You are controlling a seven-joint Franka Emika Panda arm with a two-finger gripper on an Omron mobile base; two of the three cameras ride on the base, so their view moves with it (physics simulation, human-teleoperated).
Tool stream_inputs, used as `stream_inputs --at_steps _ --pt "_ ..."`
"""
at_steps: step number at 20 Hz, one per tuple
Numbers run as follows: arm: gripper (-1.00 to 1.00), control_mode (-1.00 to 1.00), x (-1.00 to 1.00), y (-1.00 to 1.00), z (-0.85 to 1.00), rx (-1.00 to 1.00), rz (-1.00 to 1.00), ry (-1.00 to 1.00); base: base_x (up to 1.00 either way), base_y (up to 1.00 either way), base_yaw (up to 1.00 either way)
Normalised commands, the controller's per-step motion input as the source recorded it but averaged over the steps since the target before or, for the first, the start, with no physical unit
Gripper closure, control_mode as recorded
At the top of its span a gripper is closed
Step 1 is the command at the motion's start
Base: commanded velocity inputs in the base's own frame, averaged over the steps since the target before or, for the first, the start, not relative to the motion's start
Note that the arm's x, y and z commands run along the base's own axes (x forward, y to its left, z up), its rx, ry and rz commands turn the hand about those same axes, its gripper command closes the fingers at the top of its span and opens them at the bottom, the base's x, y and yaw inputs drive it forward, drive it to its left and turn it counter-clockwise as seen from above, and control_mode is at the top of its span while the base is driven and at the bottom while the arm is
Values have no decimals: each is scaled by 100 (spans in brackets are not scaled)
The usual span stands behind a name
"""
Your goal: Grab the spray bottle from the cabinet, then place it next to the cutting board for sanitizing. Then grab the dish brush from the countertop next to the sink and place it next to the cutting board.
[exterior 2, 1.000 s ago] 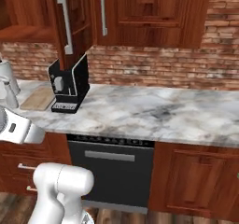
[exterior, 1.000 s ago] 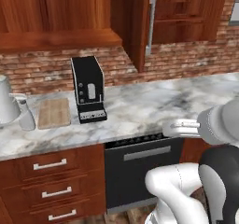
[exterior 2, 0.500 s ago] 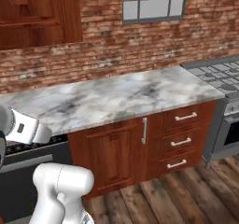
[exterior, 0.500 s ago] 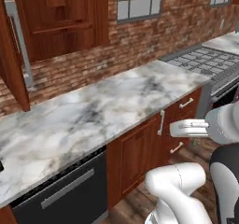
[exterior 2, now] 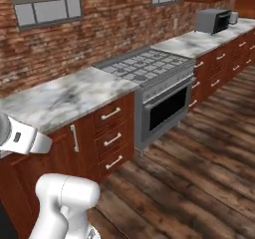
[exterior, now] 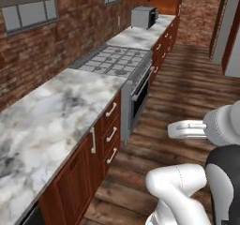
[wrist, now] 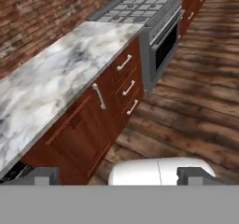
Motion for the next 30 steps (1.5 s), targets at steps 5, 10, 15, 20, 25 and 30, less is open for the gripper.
stream_inputs --at_steps 5,10,15,20,25,30 --pt "-100 100 0 0 0 0 0 0 86 -50 -55" --pt "-100 100 0 0 0 0 0 0 100 -9 -56" --pt "-100 100 0 0 0 0 0 0 95 3 -62" --pt "-100 100 0 0 0 0 0 0 80 10 -68" --pt "-100 100 0 0 0 0 0 0 63 54 -78" --pt "-100 100 0 0 0 0 0 0 57 65 -80"
